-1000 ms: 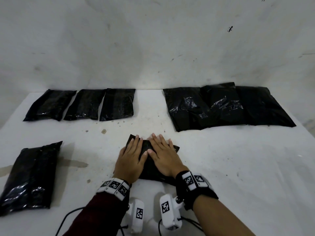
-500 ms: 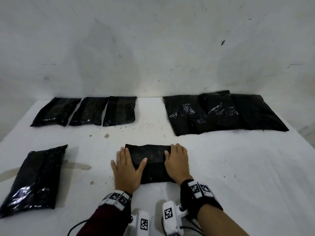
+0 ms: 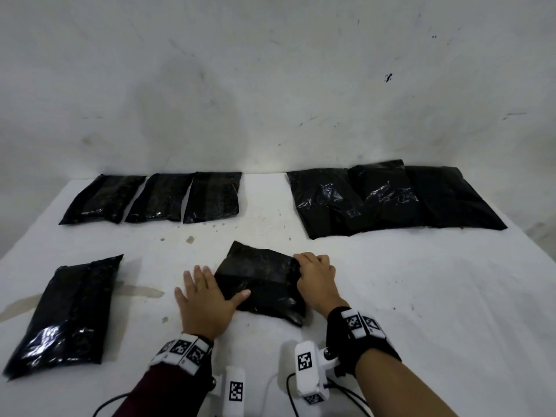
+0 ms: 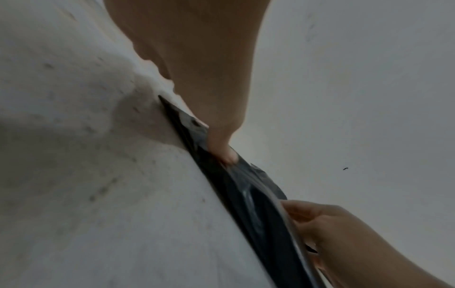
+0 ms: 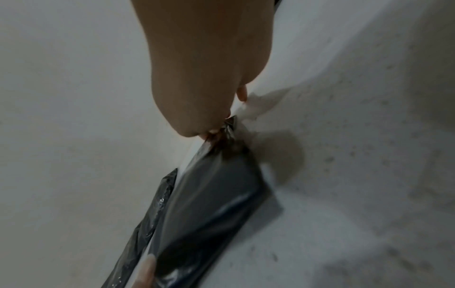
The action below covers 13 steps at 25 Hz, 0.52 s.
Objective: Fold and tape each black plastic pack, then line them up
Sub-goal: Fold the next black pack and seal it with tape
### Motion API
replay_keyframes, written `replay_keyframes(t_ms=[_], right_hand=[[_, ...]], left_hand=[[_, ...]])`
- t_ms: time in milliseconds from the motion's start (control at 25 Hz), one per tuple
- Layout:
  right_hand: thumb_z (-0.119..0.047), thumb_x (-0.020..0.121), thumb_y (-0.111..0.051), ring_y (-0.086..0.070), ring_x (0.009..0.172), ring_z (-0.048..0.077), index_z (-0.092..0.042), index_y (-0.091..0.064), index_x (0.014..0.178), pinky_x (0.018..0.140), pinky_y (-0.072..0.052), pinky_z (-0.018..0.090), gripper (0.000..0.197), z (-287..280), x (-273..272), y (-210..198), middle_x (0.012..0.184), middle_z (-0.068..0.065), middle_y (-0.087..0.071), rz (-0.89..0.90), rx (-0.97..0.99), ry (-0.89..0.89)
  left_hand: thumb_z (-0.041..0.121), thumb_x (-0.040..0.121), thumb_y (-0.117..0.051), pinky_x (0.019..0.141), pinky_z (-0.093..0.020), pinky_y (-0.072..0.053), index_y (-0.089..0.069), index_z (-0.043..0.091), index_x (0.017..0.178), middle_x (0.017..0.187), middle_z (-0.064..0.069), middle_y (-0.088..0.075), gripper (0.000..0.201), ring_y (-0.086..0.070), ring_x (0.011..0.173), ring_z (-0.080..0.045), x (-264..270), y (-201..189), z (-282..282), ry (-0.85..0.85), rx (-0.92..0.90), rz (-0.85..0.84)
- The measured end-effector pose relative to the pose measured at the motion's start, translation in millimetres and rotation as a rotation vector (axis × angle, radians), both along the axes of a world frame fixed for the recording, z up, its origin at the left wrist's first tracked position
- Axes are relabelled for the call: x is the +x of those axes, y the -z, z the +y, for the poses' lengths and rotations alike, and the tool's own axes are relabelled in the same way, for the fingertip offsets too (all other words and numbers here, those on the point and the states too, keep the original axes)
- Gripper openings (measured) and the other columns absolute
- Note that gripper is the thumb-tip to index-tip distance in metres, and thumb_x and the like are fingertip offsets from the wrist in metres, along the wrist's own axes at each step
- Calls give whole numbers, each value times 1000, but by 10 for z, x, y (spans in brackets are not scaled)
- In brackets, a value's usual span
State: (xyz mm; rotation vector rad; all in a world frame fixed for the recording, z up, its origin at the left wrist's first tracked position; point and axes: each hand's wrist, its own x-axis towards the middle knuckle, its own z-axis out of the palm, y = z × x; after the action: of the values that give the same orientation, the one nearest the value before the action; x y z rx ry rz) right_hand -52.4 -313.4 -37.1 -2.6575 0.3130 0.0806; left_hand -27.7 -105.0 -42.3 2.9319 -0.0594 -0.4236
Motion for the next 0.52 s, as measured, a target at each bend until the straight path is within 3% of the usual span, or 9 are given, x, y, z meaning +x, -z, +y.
replay_keyframes(t_ms=[80, 160, 200, 240, 320, 400, 520], right_hand=[[-3, 89, -37, -33, 122, 26, -17, -49, 131, 99, -29, 37, 46, -11, 8, -58, 134, 1, -47, 2, 44, 63], [-12, 95, -39, -37, 122, 28, -15, -53, 128, 99, -32, 38, 36, -9, 36, -86, 131, 5, -52, -6, 111, 117], [-20, 96, -42, -39, 122, 28, -15, -53, 128, 100, -34, 38, 34, -10, 45, -99, 130, 6, -53, -2, 157, 134], [-26, 95, -46, -40, 123, 28, -15, -53, 128, 100, -35, 38, 35, -4, 48, -107, 129, 7, -53, 17, 198, 139], [-30, 92, -53, -40, 122, 29, -14, -54, 128, 101, -37, 38, 39, 2, 76, -89, 127, 8, -53, 74, 221, 119], [-25, 89, -57, -47, 116, 30, -11, -58, 121, 97, -41, 36, 35, 13, 102, -60, 121, 10, -55, 79, 256, 109], [-11, 89, -57, -55, 99, 23, -9, -57, 113, 81, -40, 23, 24, 42, 120, -78, 112, 10, -54, 39, 405, 117]], left_hand=[[57, 88, -45, 109, -52, -21, -19, -3, 143, 151, -24, -18, 86, -18, 138, -40, -98, -11, -86, -99, -107, -153], [36, 84, -64, 87, -53, -41, -46, -10, 120, 124, -33, -47, 61, -46, 112, -47, -225, -10, -176, -172, -271, -345], [31, 82, -68, 79, -51, -43, -51, -10, 108, 110, -32, -53, 51, -51, 99, -46, -274, -11, -227, -204, -338, -372], [32, 83, -67, 78, -48, -43, -53, -9, 105, 107, -30, -53, 48, -51, 97, -44, -314, -21, -270, -239, -399, -317], [41, 85, -61, 89, -45, -40, -50, -4, 115, 116, -26, -50, 55, -47, 107, -41, -314, -40, -351, -260, -500, -135], [47, 83, -61, 99, -42, -36, -42, 4, 131, 128, -22, -43, 67, -41, 118, -39, -255, -80, -404, -271, -558, -19], [46, 82, -63, 106, -36, -25, -32, 11, 142, 137, -19, -33, 76, -32, 126, -37, -203, -168, -499, -300, -504, 65]])
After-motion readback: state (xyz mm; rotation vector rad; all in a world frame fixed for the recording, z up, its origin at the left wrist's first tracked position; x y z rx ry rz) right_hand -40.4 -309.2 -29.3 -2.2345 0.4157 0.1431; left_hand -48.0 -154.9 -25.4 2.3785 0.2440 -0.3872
